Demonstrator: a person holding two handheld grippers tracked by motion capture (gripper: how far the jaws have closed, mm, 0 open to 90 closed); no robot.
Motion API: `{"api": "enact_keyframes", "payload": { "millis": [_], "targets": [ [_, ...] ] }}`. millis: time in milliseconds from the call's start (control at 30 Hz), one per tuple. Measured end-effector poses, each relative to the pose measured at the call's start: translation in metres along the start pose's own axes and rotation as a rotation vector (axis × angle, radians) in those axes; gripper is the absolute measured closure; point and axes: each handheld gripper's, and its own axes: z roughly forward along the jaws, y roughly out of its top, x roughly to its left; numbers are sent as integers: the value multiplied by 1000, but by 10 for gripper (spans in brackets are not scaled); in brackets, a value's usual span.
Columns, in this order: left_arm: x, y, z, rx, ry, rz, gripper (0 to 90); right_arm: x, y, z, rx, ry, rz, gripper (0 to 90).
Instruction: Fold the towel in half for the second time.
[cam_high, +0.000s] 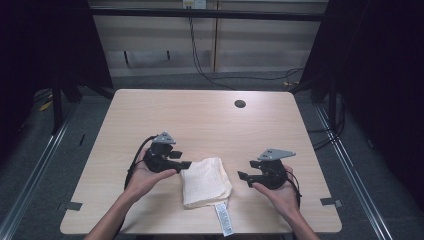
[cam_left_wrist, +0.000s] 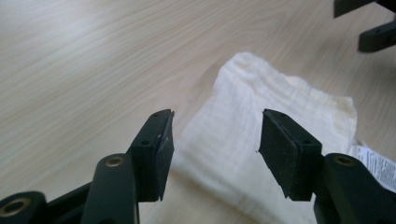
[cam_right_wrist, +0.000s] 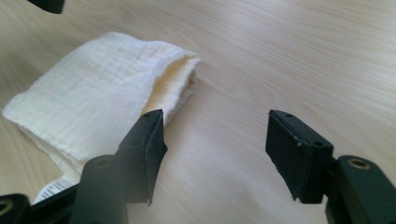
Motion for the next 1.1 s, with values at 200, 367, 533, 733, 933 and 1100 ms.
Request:
{"api": "enact_keyframes", "payload": {
  "millis": [200,367,533,733,933,1100],
  "targets": [
    [6,-16,-24,-36,28,-21,376,-13,-2,-19,-39,-11,30,349],
    [11,-33,-41,-52,5,-73,333,-26,-8,-34,-71,-46,57,339],
    [13,-55,-54,-56,48,-91,328,-36,-20,-45,-74,-56,85,328],
    [23,-78,-73,-58,106,-143,295,-47,-36,-60,-74,-73,123,316],
    [29,-98,-88,-94,158,-187,281,-62,-52,-75,-86,-110,165,290],
    [30,-120,-78,-89,166,-224,282,-72,-68,-79,-88,-145,197,280]
  ]
}}
